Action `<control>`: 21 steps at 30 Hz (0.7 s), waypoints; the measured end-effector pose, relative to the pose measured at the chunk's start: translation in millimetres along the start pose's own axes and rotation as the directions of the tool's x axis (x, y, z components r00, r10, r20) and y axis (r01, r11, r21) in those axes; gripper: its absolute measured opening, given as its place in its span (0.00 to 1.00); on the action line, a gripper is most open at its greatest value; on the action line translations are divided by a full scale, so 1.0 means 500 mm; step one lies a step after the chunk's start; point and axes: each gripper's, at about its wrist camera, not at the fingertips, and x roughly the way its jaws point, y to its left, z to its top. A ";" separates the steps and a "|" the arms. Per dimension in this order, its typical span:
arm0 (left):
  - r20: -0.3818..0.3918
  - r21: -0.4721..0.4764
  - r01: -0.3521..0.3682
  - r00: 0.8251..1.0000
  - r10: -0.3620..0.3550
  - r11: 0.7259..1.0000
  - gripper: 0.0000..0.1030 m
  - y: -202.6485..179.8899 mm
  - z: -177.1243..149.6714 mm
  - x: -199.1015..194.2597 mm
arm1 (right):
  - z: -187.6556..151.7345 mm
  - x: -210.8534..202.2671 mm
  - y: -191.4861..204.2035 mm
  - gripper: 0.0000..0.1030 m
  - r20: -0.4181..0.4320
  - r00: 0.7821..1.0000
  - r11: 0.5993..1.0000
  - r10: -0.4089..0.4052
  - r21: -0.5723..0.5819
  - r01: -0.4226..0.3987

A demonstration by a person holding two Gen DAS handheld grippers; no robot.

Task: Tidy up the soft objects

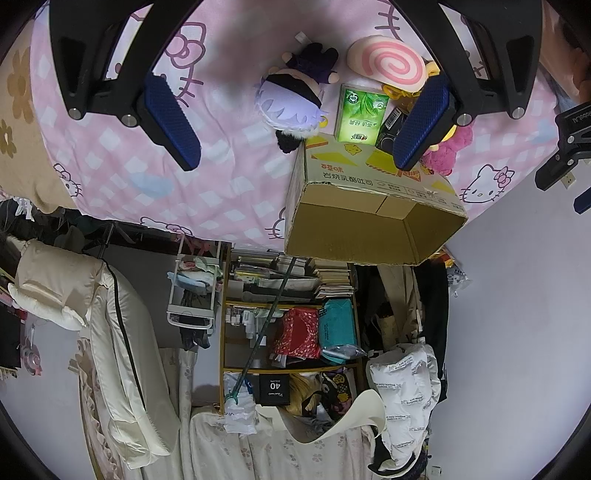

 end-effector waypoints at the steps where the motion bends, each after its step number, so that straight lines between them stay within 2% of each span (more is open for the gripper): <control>1: 0.000 0.000 -0.001 1.000 0.001 1.000 0.99 0.000 0.000 0.000 | 0.001 0.000 0.000 1.00 0.001 1.000 1.000 -0.001 -0.001 0.001; 21: 0.006 0.005 -0.002 1.000 0.002 1.000 0.99 -0.006 0.004 -0.005 | 0.001 0.001 0.002 1.00 0.002 1.000 1.000 -0.001 -0.002 0.001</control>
